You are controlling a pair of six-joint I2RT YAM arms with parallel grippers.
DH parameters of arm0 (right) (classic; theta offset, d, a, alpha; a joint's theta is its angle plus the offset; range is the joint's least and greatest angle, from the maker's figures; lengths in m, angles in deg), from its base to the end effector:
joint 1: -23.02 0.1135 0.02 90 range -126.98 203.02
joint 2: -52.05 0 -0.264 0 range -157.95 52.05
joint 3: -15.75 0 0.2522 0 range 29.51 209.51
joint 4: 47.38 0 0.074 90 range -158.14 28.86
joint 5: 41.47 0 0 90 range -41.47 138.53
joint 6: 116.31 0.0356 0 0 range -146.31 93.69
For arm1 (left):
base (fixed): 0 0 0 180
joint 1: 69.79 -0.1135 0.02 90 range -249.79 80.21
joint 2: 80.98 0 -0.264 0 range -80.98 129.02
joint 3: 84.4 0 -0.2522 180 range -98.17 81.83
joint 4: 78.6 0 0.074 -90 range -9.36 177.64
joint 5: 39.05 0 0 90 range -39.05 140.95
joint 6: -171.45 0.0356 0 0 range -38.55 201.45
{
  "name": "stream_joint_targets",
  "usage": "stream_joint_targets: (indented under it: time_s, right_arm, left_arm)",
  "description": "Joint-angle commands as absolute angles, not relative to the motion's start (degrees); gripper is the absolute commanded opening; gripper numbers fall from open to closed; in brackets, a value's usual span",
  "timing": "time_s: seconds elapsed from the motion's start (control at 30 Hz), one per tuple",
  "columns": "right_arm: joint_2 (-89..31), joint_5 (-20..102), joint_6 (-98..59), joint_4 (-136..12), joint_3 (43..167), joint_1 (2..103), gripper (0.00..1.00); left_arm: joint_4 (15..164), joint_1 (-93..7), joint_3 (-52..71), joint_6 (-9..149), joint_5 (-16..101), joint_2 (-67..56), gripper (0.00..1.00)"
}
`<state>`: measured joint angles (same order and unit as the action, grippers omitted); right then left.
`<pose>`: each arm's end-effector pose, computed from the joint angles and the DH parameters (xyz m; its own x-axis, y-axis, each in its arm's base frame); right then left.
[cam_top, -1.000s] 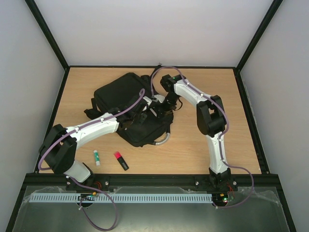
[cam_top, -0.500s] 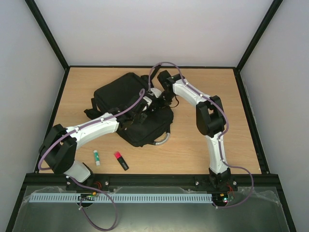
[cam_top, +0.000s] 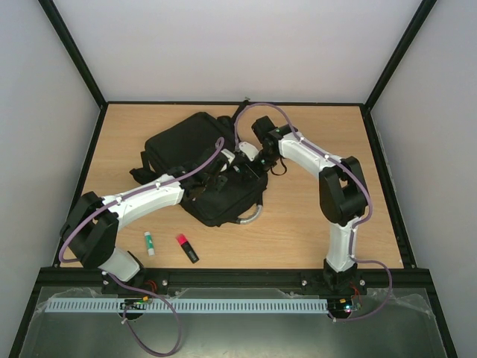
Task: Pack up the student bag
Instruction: Place the stationery in the student bag.
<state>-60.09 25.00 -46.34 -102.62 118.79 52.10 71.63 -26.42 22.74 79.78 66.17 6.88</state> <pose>0.3555 0.2140 0.2220 -0.5357 -0.6573 -0.5301 -0.8304 0.5238 0.1898 0.2468 -0.2203 0.2357 -0.5271 0.4592 -0.7150 0.5120 0.8432 0.1641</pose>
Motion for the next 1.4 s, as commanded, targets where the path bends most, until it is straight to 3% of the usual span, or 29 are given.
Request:
stream_joint_targets:
  time_s: [0.0, 0.17, 0.37, 0.57, 0.73, 0.97, 1.07, 1.3, 1.37]
  right_arm:
    - [-61.96, 23.74, -45.21, -99.44, 118.46, 52.44, 0.16]
    - [-65.97, 22.37, -40.80, -95.51, 122.65, 52.46, 0.06]
    - [-67.59, 23.75, -33.39, -86.35, 123.47, 52.55, 0.05]
    - [-65.93, 21.44, -30.53, -83.28, 120.97, 52.55, 0.16]
    - [-59.12, 24.18, -38.17, -88.12, 117.22, 52.50, 0.21]
    - [-52.46, 27.89, -47.42, -85.82, 111.50, 52.55, 0.37]
    - [-52.90, 29.00, -52.41, -84.28, 110.38, 52.55, 0.39]
    - [-54.94, 33.15, -61.22, -78.97, 109.06, 53.27, 0.46]
    - [-55.32, 34.77, -62.91, -76.83, 108.69, 53.86, 0.48]
  left_arm:
    - [71.11, -26.18, 21.37, 79.96, 66.45, 5.95, 0.14]
    - [71.02, -25.98, 21.42, 79.96, 66.68, 5.95, 0.13]
    - [70.99, -25.85, 21.41, 80.05, 67.02, 5.95, 0.14]
    - [71.01, -25.76, 21.55, 79.96, 67.76, 6.29, 0.14]
    - [71.30, -25.67, 22.12, 79.92, 68.43, 6.39, 0.13]
    - [72.63, -25.61, 23.11, 78.24, 65.78, 6.53, 0.14]
    - [70.14, -25.50, 21.90, 75.00, 65.00, 6.76, 0.30]
    - [68.87, -26.40, 26.79, 62.59, 64.93, -6.42, 0.81]
    - [68.27, -28.44, 29.27, 58.01, 66.77, -10.68, 0.87]
